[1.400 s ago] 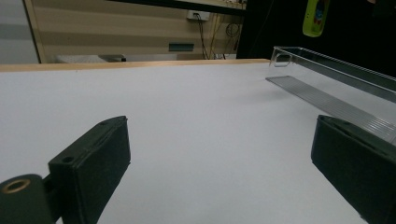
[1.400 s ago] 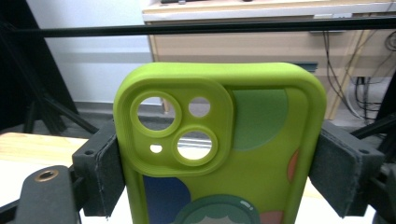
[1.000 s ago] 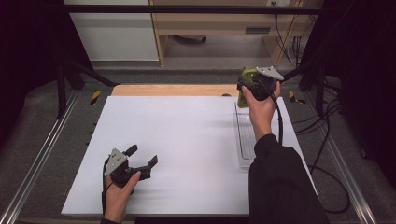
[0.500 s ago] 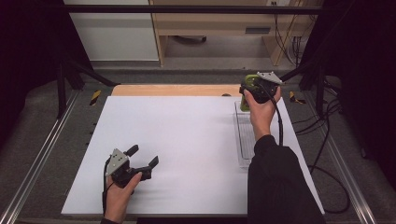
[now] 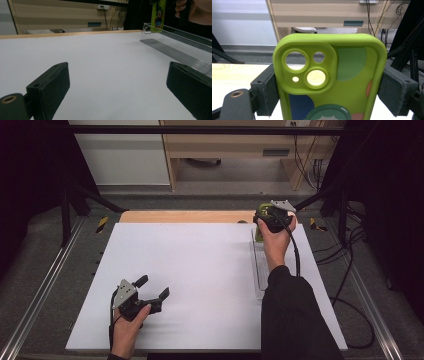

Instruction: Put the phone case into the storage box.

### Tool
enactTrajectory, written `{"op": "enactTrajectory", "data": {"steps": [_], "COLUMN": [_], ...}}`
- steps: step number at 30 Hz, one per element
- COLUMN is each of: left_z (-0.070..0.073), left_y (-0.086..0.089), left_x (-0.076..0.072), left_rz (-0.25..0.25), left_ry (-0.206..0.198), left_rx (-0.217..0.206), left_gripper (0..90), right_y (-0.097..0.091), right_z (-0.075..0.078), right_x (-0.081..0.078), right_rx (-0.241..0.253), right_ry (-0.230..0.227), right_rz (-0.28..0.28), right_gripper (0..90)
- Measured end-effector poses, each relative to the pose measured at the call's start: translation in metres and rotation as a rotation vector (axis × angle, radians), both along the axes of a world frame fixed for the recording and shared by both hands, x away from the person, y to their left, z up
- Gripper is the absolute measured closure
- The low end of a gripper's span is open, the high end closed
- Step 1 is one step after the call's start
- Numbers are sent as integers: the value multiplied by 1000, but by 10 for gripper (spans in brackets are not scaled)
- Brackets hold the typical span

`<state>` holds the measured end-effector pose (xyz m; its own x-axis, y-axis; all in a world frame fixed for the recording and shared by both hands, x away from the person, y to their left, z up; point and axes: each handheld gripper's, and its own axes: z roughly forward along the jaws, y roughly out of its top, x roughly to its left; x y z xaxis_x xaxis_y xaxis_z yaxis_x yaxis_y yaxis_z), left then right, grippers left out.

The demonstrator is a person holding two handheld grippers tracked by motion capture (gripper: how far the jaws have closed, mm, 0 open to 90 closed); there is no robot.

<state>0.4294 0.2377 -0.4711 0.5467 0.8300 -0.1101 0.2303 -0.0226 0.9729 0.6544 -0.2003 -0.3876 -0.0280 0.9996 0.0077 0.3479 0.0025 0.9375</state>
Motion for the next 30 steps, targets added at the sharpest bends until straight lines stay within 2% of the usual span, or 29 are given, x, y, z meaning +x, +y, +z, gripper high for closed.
{"op": "enactTrajectory", "data": {"steps": [3,6,8,14,19,30], "left_z": [0,0,0,-1,-2,-2], "left_y": [1,1,0,0,0,1], "left_x": [0,0,0,0,1,1], "left_rz": [0,3,0,-1,-3,-2], "left_ry": [4,-1,-1,1,10,9], "left_rx": [-5,2,3,4,-3,-2], "left_gripper": [45,45,45,45,45,45], "right_y": [3,5,7,6,3,2], "right_z": [-3,-4,-3,-5,-12,-21], "right_x": [2,2,1,3,4,5], "right_rx": [3,29,15,12,54,26], "right_ry": [-1,-4,-12,-5,-5,-4], "right_rz": [0,-10,-16,-17,-31,-44], "right_gripper": [165,165,165,165,165,165]}}
